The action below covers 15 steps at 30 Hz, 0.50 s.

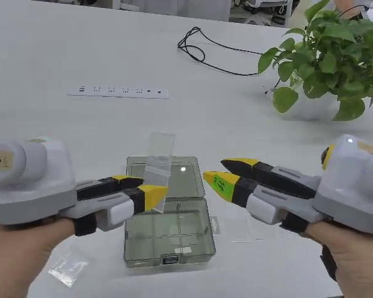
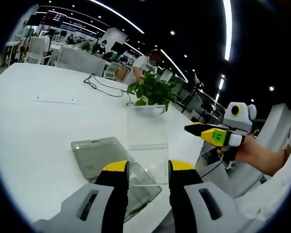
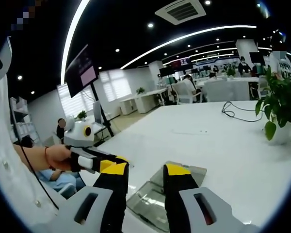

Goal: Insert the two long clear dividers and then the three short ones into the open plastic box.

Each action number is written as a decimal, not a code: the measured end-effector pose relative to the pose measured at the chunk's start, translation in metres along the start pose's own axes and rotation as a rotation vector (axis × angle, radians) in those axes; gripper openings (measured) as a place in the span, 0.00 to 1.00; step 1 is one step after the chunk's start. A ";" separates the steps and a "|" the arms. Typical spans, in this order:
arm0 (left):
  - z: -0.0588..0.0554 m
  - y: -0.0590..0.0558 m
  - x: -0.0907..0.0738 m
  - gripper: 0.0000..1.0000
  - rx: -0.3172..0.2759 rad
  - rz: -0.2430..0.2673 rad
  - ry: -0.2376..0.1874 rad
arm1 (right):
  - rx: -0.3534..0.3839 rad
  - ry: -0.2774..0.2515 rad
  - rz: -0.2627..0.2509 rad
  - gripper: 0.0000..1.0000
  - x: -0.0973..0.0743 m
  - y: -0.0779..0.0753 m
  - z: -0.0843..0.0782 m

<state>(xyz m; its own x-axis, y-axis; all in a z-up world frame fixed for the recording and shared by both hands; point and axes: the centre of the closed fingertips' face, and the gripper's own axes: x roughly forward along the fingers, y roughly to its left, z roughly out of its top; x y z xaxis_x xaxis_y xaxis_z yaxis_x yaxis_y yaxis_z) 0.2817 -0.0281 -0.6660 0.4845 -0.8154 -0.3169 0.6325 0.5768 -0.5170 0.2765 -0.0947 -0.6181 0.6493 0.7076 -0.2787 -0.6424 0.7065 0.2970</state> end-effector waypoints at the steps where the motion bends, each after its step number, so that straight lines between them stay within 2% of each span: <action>1: 0.000 0.000 0.001 0.30 0.009 0.002 0.002 | 0.010 -0.002 0.001 0.28 0.001 0.002 0.000; 5: 0.001 -0.004 0.003 0.30 0.042 0.003 0.010 | 0.038 0.006 -0.004 0.25 0.008 0.006 -0.003; 9: 0.002 -0.007 0.007 0.30 0.080 0.013 0.020 | 0.051 0.037 -0.018 0.22 0.016 0.009 -0.011; 12: 0.002 -0.010 0.009 0.30 0.106 0.016 0.026 | 0.084 0.037 -0.020 0.20 0.021 0.011 -0.013; 15: 0.002 -0.014 0.012 0.30 0.136 0.014 0.031 | 0.082 0.043 -0.021 0.17 0.024 0.013 -0.015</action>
<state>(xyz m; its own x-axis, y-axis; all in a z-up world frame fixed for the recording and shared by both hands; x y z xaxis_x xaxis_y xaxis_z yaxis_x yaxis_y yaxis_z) 0.2802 -0.0456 -0.6609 0.4764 -0.8070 -0.3490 0.7028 0.5880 -0.4003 0.2778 -0.0681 -0.6348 0.6432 0.6935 -0.3246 -0.5921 0.7193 0.3634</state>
